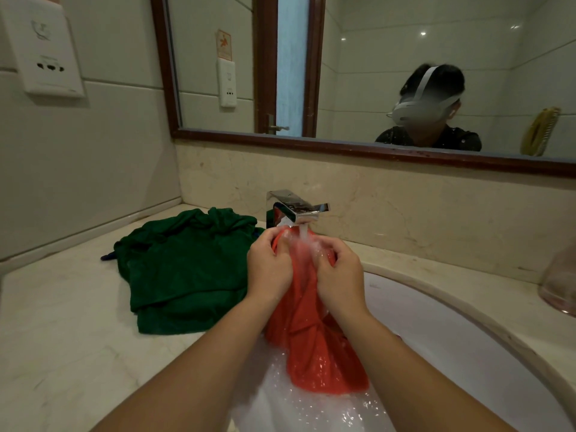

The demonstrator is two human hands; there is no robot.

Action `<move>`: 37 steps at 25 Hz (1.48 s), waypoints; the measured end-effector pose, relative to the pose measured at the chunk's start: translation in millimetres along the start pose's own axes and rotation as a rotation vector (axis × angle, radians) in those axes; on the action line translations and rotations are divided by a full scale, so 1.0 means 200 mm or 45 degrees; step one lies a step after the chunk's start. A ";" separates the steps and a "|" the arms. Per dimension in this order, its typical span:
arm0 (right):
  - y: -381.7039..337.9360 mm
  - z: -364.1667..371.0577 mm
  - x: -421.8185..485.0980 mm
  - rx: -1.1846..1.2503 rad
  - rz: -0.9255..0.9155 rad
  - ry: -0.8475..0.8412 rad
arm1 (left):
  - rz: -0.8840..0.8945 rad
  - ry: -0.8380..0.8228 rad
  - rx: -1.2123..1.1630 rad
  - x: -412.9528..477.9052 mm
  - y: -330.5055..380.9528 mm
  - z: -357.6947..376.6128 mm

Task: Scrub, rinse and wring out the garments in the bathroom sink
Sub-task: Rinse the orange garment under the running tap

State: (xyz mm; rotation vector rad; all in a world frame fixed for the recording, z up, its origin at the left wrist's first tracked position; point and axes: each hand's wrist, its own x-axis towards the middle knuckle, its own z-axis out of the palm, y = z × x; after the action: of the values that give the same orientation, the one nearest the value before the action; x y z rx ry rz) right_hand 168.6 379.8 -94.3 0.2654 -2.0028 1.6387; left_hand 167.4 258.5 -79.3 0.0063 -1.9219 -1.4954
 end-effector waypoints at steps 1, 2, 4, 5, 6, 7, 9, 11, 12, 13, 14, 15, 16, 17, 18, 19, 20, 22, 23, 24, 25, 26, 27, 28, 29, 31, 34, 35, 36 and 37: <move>0.00 0.00 0.00 -0.002 -0.006 -0.005 | 0.001 -0.001 0.004 0.00 0.00 0.00; 0.01 0.00 0.00 -0.001 -0.011 -0.011 | 0.001 -0.003 0.009 -0.01 0.00 0.00; 0.02 0.01 -0.01 -0.002 -0.014 -0.014 | 0.003 -0.021 0.018 -0.01 0.00 -0.01; 0.02 0.01 -0.01 0.002 -0.022 -0.011 | 0.009 -0.032 0.025 -0.02 0.00 -0.01; 0.03 0.01 -0.01 0.009 -0.022 -0.007 | 0.018 -0.044 0.036 -0.02 -0.01 -0.01; 0.04 0.00 -0.01 0.016 -0.018 -0.007 | 0.030 -0.054 0.050 -0.02 -0.01 -0.01; 0.06 0.00 -0.01 -0.003 0.000 -0.020 | 0.045 -0.065 0.077 -0.03 -0.02 -0.01; 0.07 0.01 -0.01 -0.030 0.032 -0.023 | 0.034 -0.064 0.097 -0.03 -0.03 -0.01; 0.07 0.02 -0.02 -0.035 0.060 -0.021 | 0.027 -0.059 0.115 -0.03 -0.03 -0.01; 0.07 0.02 -0.04 -0.036 0.094 -0.017 | 0.013 -0.053 0.137 -0.04 -0.04 -0.01; 0.06 0.02 -0.06 -0.029 0.130 -0.015 | -0.008 -0.049 0.149 -0.06 -0.05 -0.01; 0.05 0.02 -0.08 -0.009 0.167 -0.015 | -0.034 -0.055 0.147 -0.08 -0.05 -0.01; 0.04 0.01 -0.10 0.020 0.211 -0.015 | -0.074 -0.074 0.134 -0.10 -0.06 -0.02; 0.02 0.00 -0.12 0.047 0.249 -0.022 | -0.118 -0.095 0.118 -0.12 -0.05 -0.02; 0.00 -0.01 -0.12 0.063 0.291 -0.040 | -0.169 -0.109 0.112 -0.12 -0.04 -0.03; -0.02 -0.02 -0.13 0.062 0.334 -0.052 | -0.224 -0.109 0.116 -0.12 -0.03 -0.04; -0.05 -0.03 -0.13 0.062 0.370 -0.067 | -0.268 -0.096 0.126 -0.13 -0.01 -0.05; -0.13 -0.07 -0.12 -0.027 0.385 -0.095 | -0.355 -0.068 0.164 -0.15 0.06 -0.08; -0.18 -0.10 -0.10 -0.099 0.380 -0.133 | -0.391 -0.065 0.184 -0.16 0.12 -0.09; -0.23 -0.13 -0.09 -0.149 0.378 -0.178 | -0.409 -0.066 0.201 -0.16 0.19 -0.10; -0.26 -0.16 -0.07 -0.175 0.397 -0.224 | -0.420 -0.072 0.216 -0.15 0.27 -0.11; -0.30 -0.19 -0.05 -0.173 0.451 -0.268 | -0.437 -0.085 0.223 -0.14 0.34 -0.11; -0.33 -0.22 -0.03 -0.180 0.534 -0.311 | -0.461 -0.101 0.227 -0.11 0.41 -0.11; -0.35 -0.24 0.00 -0.203 0.620 -0.359 | -0.485 -0.122 0.232 -0.06 0.46 -0.12; -0.38 -0.26 0.03 -0.251 0.677 -0.404 | -0.503 -0.141 0.247 -0.03 0.51 -0.12; -0.44 -0.29 0.10 -0.335 0.686 -0.511 | -0.497 -0.163 0.292 0.05 0.59 -0.13; -0.52 -0.32 0.32 -0.374 0.601 -0.541 | -0.380 -0.193 0.364 0.21 0.68 -0.09; -0.55 -0.32 0.40 -0.392 0.539 -0.556 | -0.341 -0.241 0.403 0.26 0.70 -0.07; -0.56 -0.31 0.48 -0.408 0.486 -0.587 | -0.315 -0.308 0.454 0.31 0.71 -0.05; -0.55 -0.29 0.55 -0.429 0.468 -0.620 | -0.308 -0.378 0.511 0.35 0.70 -0.03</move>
State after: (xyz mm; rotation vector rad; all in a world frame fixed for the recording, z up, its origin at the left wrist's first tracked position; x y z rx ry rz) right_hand 144.5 426.9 62.8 0.1897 -2.7957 1.5041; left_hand 173.1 271.7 77.4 0.2148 -2.5118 -1.2868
